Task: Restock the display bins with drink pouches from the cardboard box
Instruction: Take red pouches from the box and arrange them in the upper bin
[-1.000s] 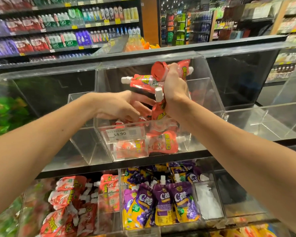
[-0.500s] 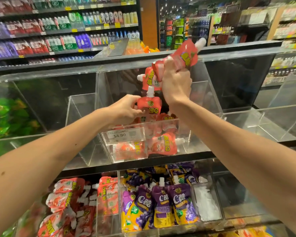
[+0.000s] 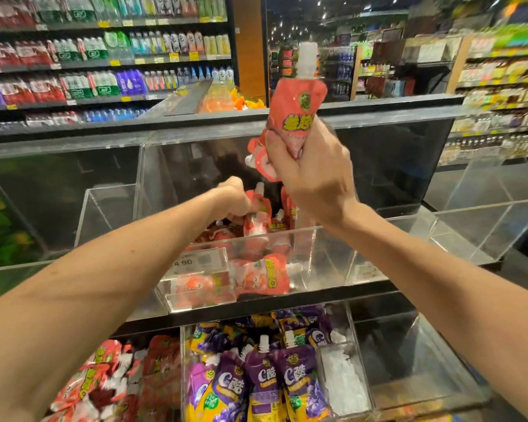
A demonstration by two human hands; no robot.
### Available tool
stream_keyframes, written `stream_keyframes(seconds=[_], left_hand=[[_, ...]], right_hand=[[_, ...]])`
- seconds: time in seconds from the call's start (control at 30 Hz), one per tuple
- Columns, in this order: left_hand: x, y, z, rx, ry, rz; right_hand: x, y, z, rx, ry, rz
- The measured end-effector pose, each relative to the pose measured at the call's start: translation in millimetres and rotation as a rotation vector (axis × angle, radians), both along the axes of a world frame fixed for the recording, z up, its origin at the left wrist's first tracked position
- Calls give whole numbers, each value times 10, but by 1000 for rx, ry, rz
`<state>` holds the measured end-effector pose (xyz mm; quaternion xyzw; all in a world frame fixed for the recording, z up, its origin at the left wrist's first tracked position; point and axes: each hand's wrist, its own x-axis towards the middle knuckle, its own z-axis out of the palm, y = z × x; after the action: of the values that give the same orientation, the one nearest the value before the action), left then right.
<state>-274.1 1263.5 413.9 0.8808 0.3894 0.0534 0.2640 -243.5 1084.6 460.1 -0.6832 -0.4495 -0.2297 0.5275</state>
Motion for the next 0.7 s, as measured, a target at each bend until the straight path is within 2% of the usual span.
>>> stream_keyframes(seconds=[0.13, 0.23, 0.33, 0.4, 0.5, 0.57, 0.63, 0.7], left_hand=[[29, -5, -86, 197, 145, -79], [-101, 2, -46, 469, 293, -206], [-214, -42, 87, 548, 360, -257], [-321, -95, 282, 408, 237, -292], [-608, -221, 588, -142, -78, -450], [-797, -301, 647, -450, -202, -521], [-924, -298, 645, -603, -329, -512], [-1012, -263, 638, -628, -397, -450]], right_hand=[[80, -96, -127, -47, 64, 16], [80, -121, -156, -69, 111, 35], [52, -120, -133, -141, 108, 31], [16, -126, -97, -194, 81, 62], [-67, -92, -25, -265, 108, 104], [-111, 5, 19, -282, 248, 125], [-147, 111, 86, -238, 457, 196], [-168, 168, 151, -259, 615, 256]])
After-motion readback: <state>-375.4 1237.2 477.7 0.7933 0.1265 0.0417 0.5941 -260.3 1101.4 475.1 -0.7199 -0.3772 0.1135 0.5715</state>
